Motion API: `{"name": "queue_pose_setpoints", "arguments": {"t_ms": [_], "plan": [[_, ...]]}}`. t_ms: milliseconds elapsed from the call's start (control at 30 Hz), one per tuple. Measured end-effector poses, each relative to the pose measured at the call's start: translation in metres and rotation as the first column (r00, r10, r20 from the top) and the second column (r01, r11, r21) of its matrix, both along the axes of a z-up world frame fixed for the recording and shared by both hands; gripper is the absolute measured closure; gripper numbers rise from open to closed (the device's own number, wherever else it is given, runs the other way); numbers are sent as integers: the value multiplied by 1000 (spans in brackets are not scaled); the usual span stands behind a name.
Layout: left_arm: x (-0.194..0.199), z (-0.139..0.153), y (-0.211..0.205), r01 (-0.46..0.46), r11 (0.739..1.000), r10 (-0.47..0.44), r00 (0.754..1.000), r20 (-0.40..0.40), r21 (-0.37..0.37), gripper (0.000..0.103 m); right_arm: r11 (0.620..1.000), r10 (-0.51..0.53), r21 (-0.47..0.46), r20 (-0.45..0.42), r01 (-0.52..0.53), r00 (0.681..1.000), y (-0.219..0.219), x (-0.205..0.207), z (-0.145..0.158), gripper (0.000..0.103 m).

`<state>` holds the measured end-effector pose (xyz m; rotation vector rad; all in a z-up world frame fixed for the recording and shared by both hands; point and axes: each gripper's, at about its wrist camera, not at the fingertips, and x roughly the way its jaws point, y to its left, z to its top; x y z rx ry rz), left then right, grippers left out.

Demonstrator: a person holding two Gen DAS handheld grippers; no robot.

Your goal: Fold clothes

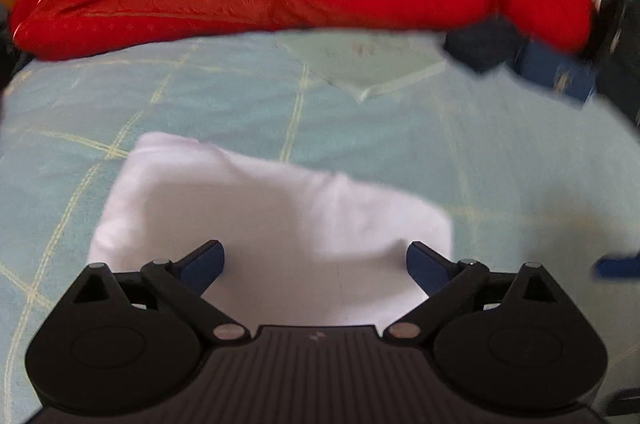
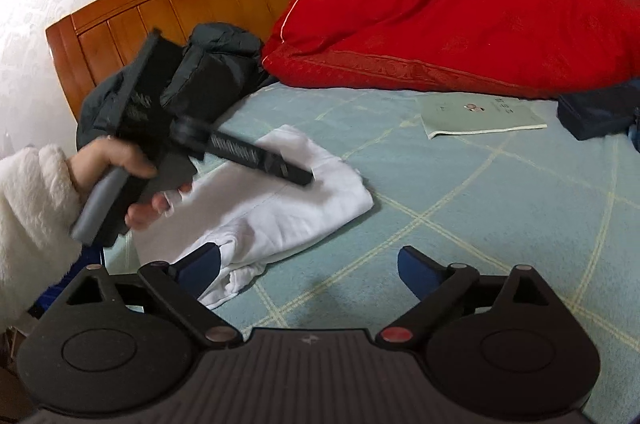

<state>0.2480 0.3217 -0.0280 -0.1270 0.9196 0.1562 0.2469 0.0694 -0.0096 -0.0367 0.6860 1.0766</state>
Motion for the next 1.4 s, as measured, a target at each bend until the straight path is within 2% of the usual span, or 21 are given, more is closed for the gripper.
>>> {"name": "queue_pose_setpoints", "arguments": {"t_ms": [33,100,233,367,433,533,667,733,800,867,933,1000,1033,1133,1167,1300,1400], "plan": [[6,-8,-2,-11,1000,12,1000,-16,28,3,1000,-4,-2,-2,4,1000,0,0,0,1],[15,-16,-3,-33,999,34,999,-26,37,0,1000,-6,-7,-4,6,1000,0,1,-1,0],[11,2,-10,-26,998,28,999,-39,48,5,1000,-14,-28,-9,14,1000,-2,-3,2,0],[-30,26,-18,-42,999,41,999,9,13,5,999,-31,-42,-4,30,1000,-8,-6,5,0],[-57,33,-28,-14,999,15,999,41,-41,5,998,-38,-45,1,38,999,-14,-8,7,0],[-83,31,-47,47,996,-40,995,88,-80,5,997,-58,-49,6,59,998,-24,-11,7,0],[-94,12,-72,103,987,-90,990,110,-120,5,991,-93,-95,-11,92,996,-33,-16,4,0],[-97,5,-84,120,988,-110,988,104,-97,5,989,-103,-110,-12,101,995,-40,-22,3,0],[-100,0,-95,140,990,-137,988,77,-27,5,988,-104,-120,-19,101,994,-47,-26,1,0],[-107,8,-99,142,990,-141,987,79,-11,5,985,-112,-131,-23,108,993,-53,-30,0,0],[-118,17,-100,148,989,-145,981,129,-17,3,983,-125,-135,-24,121,992,-58,-31,0,0],[-119,14,-99,125,991,-118,984,131,-45,3,983,-136,-133,-32,131,990,-61,-33,1,0],[-118,8,-97,110,991,-102,990,94,-80,4,982,-139,-131,-38,133,990,-61,-34,1,0],[-123,6,-90,80,991,-73,995,68,-109,5,983,-129,-137,-34,123,991,-60,-38,5,0],[-129,12,-86,81,990,-71,994,86,-112,5,983,-124,-139,-28,119,992,-60,-40,6,0],[-149,32,-55,16,998,-5,986,167,-60,3,983,-127,-138,-34,121,991,-61,-44,6,0],[-150,24,-20,-92,996,94,985,142,-18,3,982,-131,-143,-47,123,990,-58,-46,3,0]]}}
